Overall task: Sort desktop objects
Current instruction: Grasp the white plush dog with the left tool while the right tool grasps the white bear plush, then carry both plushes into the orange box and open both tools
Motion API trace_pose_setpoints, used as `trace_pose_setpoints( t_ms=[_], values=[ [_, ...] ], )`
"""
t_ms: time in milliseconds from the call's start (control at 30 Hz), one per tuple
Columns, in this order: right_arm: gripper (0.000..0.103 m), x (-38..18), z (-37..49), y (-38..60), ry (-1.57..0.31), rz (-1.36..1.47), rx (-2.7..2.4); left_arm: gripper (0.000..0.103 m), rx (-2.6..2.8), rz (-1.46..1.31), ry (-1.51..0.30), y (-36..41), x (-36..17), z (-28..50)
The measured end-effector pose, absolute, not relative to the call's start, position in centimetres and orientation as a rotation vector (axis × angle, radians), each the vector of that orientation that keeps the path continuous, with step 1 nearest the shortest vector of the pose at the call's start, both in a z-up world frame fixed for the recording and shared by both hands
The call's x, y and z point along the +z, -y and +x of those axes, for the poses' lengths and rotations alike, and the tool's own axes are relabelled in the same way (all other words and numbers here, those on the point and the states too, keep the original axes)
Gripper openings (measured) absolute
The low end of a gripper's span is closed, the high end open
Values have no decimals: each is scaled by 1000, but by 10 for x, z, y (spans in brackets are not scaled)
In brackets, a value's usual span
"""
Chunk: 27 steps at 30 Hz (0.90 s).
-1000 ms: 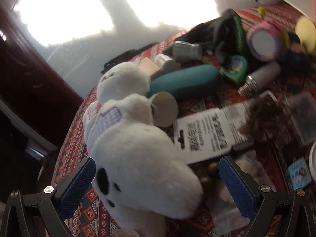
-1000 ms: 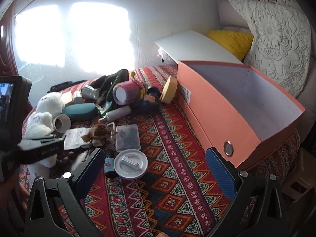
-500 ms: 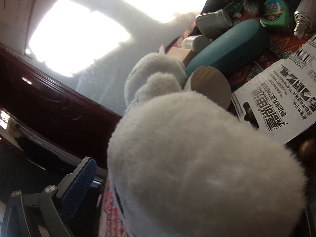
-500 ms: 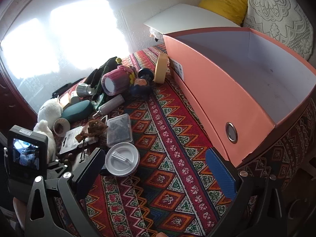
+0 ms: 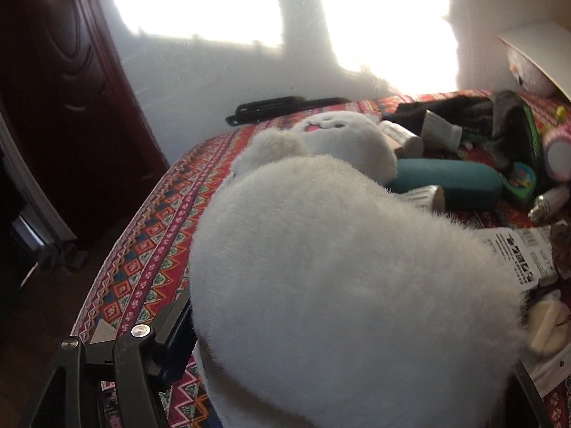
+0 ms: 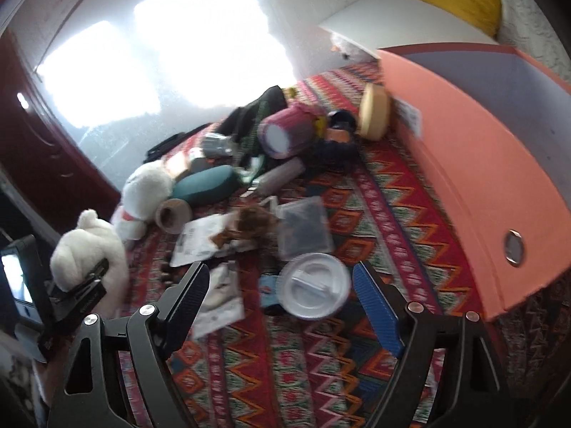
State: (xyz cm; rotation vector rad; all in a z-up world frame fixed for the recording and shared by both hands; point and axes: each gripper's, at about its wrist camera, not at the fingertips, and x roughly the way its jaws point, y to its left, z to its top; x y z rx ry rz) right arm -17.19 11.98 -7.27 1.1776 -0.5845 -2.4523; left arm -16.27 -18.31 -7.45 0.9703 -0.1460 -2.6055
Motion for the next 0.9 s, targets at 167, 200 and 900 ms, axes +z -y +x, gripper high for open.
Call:
trace_pose_setpoints(
  t_ms=[167, 200, 900],
  values=[
    [94, -70, -247, -42, 796, 1211, -1959, 72, -2626, 940, -36, 224, -69, -148],
    [94, -72, -261, -21, 813, 1225, -1892, 72, -2628, 937, -58, 230, -68, -147],
    [66, -133, -372, 220, 636, 1249, -2074, 73, -2644, 943, -304, 288, -63, -134]
  ],
)
